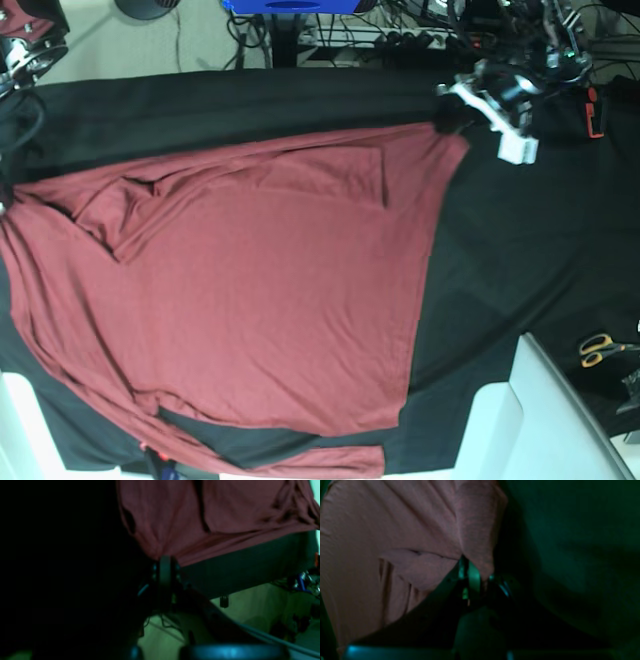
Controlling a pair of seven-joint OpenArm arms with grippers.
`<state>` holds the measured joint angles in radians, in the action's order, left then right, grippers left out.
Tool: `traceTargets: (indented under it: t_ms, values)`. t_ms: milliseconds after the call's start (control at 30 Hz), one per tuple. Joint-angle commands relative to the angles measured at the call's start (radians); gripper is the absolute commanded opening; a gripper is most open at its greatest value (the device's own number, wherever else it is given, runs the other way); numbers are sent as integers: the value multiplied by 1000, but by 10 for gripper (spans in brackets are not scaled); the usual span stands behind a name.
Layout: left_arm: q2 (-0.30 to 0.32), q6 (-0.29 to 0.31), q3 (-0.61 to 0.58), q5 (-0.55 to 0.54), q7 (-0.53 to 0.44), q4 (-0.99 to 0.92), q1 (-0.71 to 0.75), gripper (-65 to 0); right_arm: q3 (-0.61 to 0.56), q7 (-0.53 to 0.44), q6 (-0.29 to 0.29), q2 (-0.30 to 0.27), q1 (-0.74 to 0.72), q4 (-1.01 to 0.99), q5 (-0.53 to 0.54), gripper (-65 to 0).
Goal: Fold the T-shirt properly
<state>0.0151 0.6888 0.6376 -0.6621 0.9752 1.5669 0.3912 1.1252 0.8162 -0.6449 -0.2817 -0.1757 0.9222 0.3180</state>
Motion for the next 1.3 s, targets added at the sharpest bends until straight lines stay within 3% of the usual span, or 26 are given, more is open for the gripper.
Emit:
traceTargets:
  t_ms: [0, 400, 467, 700, 833, 1000, 1133, 1267]
  values:
    - [15, 6, 34, -9, 3, 27, 2, -650, 5, -10, 0, -29, -5, 41, 17, -648]
    - [18, 6, 70, -9, 17, 112, 97, -650, 37, 167, 4, 115, 141, 398, 14, -648]
    - [18, 6, 74, -9, 17, 129, 121, -650, 36, 167, 35, 135, 153, 426, 14, -648]
    - [18, 6, 67, -9, 17, 148, 145, -650, 28, 167, 72, 143, 156, 427, 11, -648]
    - [16, 2, 66, -9, 17, 148, 145, -650, 28, 167, 172, 143, 156, 427, 13, -648]
    - [16, 1, 66, -9, 17, 148, 136, -650, 26, 174, 191, 143, 155, 427, 13, -648]
    - [16, -1, 64, -8, 17, 148, 122, -650, 26, 213, 280, 141, 133, 427, 13, -648]
    - [16, -2, 64, -8, 17, 140, 107, -650, 26, 216, 323, 141, 112, 427, 13, -648]
